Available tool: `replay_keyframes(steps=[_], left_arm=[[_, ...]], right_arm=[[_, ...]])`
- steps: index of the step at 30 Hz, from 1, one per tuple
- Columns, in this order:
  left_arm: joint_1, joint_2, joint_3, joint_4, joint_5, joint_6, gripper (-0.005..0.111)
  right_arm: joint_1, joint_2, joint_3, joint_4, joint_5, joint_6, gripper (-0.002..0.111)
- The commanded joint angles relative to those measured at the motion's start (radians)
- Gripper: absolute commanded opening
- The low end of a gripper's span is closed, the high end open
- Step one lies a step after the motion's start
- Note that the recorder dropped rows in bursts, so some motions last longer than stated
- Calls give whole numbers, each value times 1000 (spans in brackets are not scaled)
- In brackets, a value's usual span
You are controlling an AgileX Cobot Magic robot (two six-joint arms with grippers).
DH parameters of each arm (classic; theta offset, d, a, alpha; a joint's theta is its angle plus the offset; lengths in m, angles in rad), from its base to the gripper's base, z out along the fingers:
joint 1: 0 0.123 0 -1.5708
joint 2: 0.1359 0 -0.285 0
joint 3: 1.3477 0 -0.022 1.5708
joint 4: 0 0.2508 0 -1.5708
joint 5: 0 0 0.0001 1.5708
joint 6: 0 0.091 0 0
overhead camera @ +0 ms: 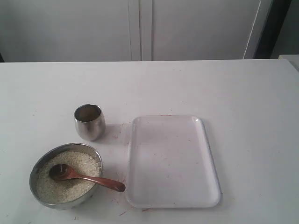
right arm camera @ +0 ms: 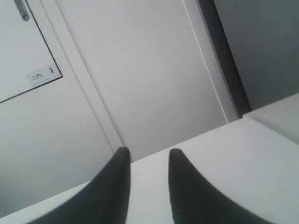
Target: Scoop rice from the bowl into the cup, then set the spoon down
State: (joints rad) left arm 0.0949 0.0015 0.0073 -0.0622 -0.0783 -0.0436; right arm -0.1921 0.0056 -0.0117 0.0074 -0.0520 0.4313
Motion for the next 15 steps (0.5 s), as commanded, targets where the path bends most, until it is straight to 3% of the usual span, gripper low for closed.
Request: replay_keyframes(steps=[1, 8, 15], left_arm=[[-3, -1, -7, -5, -3, -5, 14], [-3, -1, -7, -5, -3, -5, 14], [-3, -1, -7, -5, -3, -5, 14]], right_arm=[[-7, -6, -93, 1, 161, 44, 21], [-7, 95, -357, 1, 447, 10, 19], [-7, 402, -707, 127, 763, -343, 19]])
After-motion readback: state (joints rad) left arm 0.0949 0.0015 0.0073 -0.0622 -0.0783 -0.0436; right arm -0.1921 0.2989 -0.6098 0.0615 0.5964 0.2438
